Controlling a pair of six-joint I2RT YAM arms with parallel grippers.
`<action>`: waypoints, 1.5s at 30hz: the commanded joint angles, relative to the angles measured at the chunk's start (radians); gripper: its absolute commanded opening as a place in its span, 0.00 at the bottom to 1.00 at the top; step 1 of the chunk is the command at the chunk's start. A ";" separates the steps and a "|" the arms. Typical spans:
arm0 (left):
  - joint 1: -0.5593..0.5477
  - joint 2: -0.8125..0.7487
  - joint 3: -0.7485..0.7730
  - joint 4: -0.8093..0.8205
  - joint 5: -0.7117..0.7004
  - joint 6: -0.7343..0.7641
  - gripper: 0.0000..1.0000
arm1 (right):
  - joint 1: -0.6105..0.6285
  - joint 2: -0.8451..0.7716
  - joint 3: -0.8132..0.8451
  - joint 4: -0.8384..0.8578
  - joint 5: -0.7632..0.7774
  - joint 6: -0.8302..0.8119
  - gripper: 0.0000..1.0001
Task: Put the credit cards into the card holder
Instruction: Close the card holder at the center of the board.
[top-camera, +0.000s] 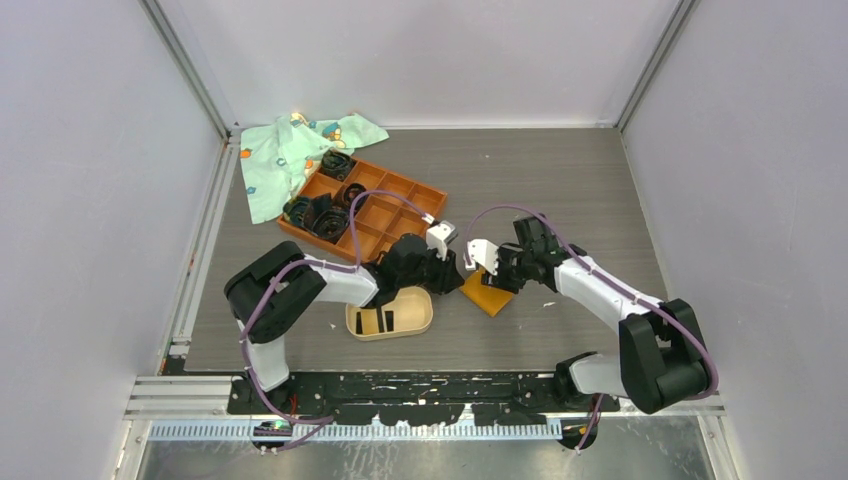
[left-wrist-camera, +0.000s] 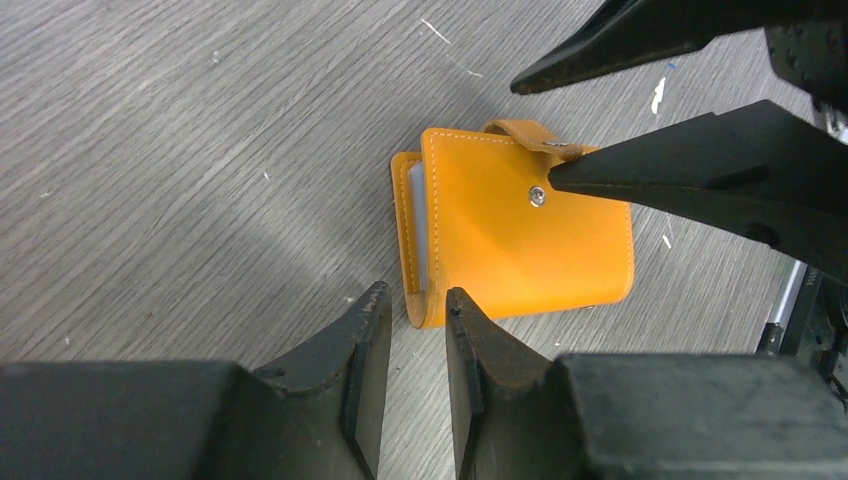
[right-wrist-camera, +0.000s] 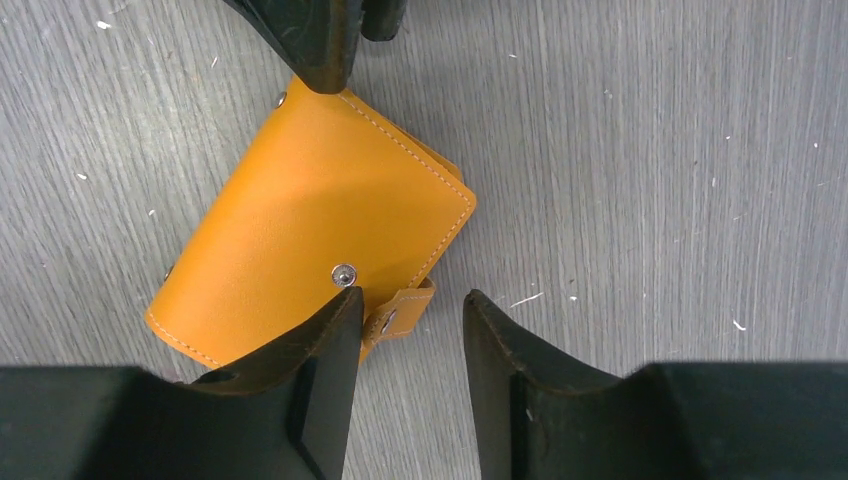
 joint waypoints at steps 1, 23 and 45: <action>-0.005 -0.010 0.042 0.034 0.000 0.013 0.28 | 0.015 -0.005 0.007 0.008 0.024 -0.025 0.46; -0.005 0.001 0.044 0.038 0.014 -0.016 0.27 | -0.008 -0.039 0.077 -0.085 0.043 0.042 0.19; -0.027 0.107 0.132 0.074 0.083 -0.096 0.26 | -0.230 0.085 0.216 -0.235 -0.244 0.187 0.01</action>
